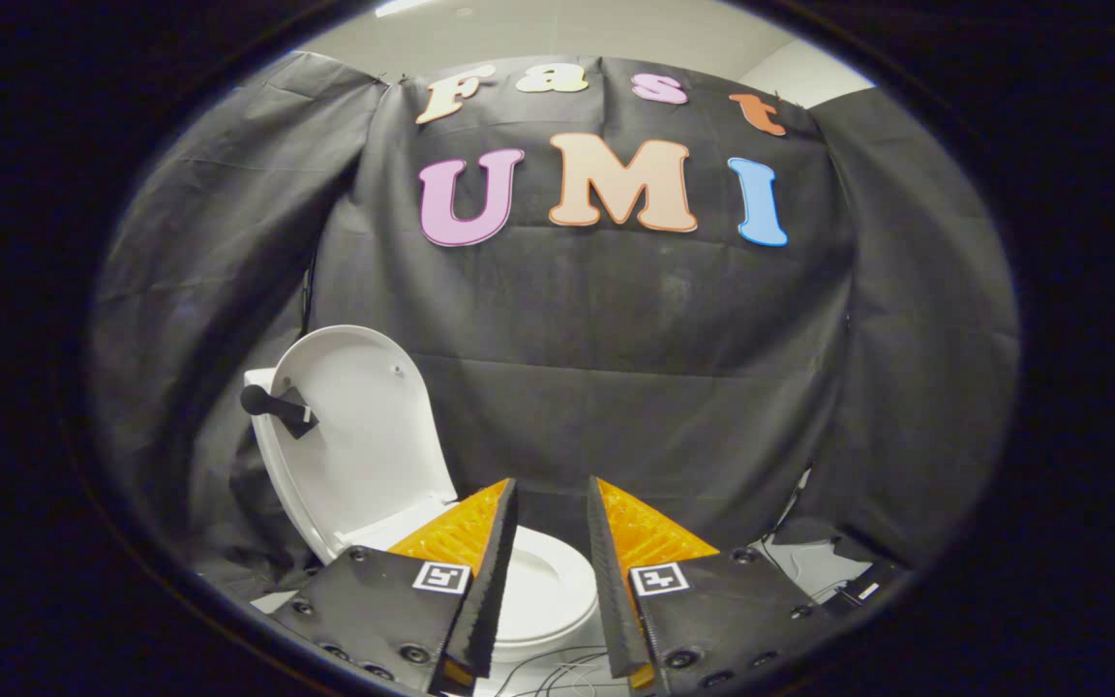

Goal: Open the toilet lid.

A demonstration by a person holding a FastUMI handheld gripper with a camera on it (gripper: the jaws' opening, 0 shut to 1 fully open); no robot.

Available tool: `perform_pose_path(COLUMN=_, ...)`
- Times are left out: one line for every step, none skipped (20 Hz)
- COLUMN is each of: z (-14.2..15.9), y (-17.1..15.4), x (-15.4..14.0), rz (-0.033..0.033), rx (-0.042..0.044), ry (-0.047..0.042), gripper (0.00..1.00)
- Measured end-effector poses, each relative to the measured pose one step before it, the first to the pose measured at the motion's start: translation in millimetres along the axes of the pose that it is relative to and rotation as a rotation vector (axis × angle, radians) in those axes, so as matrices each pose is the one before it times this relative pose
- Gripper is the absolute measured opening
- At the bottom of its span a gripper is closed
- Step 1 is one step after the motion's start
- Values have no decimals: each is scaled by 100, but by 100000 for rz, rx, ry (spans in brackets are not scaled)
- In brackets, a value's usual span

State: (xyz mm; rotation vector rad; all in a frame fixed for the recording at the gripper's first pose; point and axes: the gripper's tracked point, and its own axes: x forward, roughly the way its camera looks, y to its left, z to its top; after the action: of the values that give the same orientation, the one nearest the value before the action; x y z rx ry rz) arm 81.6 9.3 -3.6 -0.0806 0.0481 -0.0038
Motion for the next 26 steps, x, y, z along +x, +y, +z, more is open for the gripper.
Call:
perform_pose_path(z=-392, y=-323, x=-172, rz=-824, rx=601, ry=-342, gripper=46)
perform_pose_path(z=-306, y=-221, x=-139, rz=-529, rx=706, ry=245, gripper=46)
perform_pose_path(z=-526, y=-174, x=-200, rz=-654, rx=344, ry=1005, gripper=46)
perform_pose_path(z=-342, y=-79, x=-243, rz=-347, rx=11, ry=995, gripper=46)
perform_pose_path(z=-299, y=-60, x=-306, rz=-124, rx=-137, ry=972, gripper=46)
perform_pose_path(z=-194, y=-33, x=-262, rz=-46, rx=-89, ry=788, gripper=46)
perform_pose_path(z=-306, y=-82, x=-156, rz=-89, rx=-74, ry=1141, gripper=46)
perform_pose_path(z=-227, y=35, x=-324, rz=152, rx=126, ry=1086, gripper=46)
perform_pose_path(z=-43, y=126, x=-248, rz=549, rx=141, ry=199, gripper=46)
perform_pose_path(z=243, y=174, x=-425, rz=782, rx=241, ry=-688, gripper=46)
perform_pose_path(z=213, y=21, x=-408, rz=453, rx=285, ry=-1236, gripper=46)
perform_pose_path(z=441, y=-36, x=-319, rz=211, rx=377, ry=-1717, gripper=46)
perform_pose_path(z=405, y=-60, x=-347, rz=38, rx=499, ry=-1980, gripper=46)
perform_pose_path(z=441, y=-98, x=-277, rz=-87, rx=515, ry=-1773, gripper=46)
perform_pose_path(z=301, y=-18, x=-315, rz=5, rx=313, ry=-1731, gripper=46)
perform_pose_path(z=605, y=140, x=-116, rz=136, rx=309, ry=-1639, gripper=46)
perform_pose_path(z=324, y=116, x=-256, rz=753, rx=93, ry=-1673, gripper=46)
perform_pose_path(z=94, y=176, x=-308, rz=419, rx=-202, ry=-269, gripper=46)
perform_pose_path(z=-609, y=-422, x=-359, rz=-1146, rx=-63, ry=2141, gripper=46)
perform_pose_path(z=-721, y=-109, x=-653, rz=248, rx=738, ry=2396, gripper=46)
perform_pose_path(z=-436, y=128, x=-502, rz=600, rx=768, ry=2731, gripper=46)
perform_pose_path(z=595, y=237, x=-154, rz=36, rx=817, ry=-2446, gripper=46)
perform_pose_path(z=404, y=-305, x=-583, rz=50, rx=457, ry=-1700, gripper=45)
perform_pose_path(z=419, y=-141, x=-438, rz=-130, rx=648, ry=-1465, gripper=45)
perform_pose_path(z=-98, y=-29, x=-262, rz=-19, rx=-82, ry=-383, gripper=45)
perform_pose_path(z=-56, y=-16, x=-416, rz=117, rx=78, ry=-66, gripper=45)
